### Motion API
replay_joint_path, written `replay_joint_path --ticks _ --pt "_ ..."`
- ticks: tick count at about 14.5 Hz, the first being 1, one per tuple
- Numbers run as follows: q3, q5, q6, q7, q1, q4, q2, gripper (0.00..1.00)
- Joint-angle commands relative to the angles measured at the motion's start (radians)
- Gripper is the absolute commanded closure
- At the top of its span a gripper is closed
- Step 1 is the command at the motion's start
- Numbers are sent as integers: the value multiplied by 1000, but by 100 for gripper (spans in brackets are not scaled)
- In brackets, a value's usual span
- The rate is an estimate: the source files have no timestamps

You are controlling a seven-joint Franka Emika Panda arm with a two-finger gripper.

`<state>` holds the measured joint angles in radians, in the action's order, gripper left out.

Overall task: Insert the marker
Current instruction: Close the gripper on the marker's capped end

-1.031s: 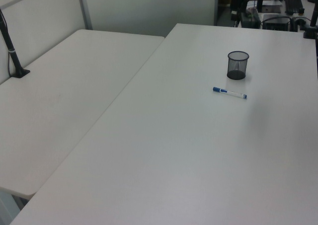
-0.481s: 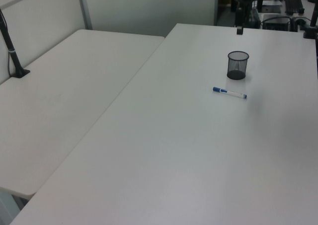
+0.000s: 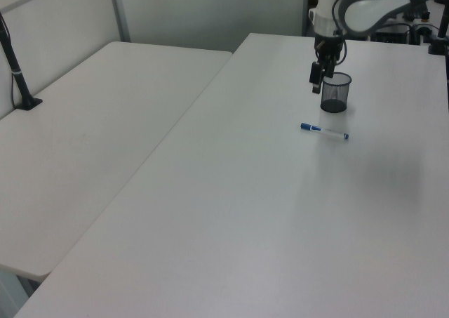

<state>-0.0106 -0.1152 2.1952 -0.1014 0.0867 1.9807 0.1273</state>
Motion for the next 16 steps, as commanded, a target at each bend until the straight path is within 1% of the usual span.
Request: replay_joint_path --ticks 1,4,5,6,7,8,9,10,11,12,13,16 --pt "0 -23 104 -54 -10 32 67 0" --pt "1 -23 146 -58 -16 32 120 2" --pt "6 -20 161 -81 -22 33 139 2" --pt "15 -20 187 -125 -31 32 162 5" --pt "20 -20 210 -151 -31 32 173 15" --pt "21 -14 216 -173 -31 32 179 36" --pt "21 -9 225 -196 -31 32 181 49" --pt "21 -9 257 -228 -38 32 192 68" --pt "21 -9 279 -231 -42 32 198 88" --pt "21 -9 281 -231 -42 30 198 100" --pt "21 -9 279 -230 -39 30 184 100" --pt "21 -9 232 -199 -16 26 48 100"
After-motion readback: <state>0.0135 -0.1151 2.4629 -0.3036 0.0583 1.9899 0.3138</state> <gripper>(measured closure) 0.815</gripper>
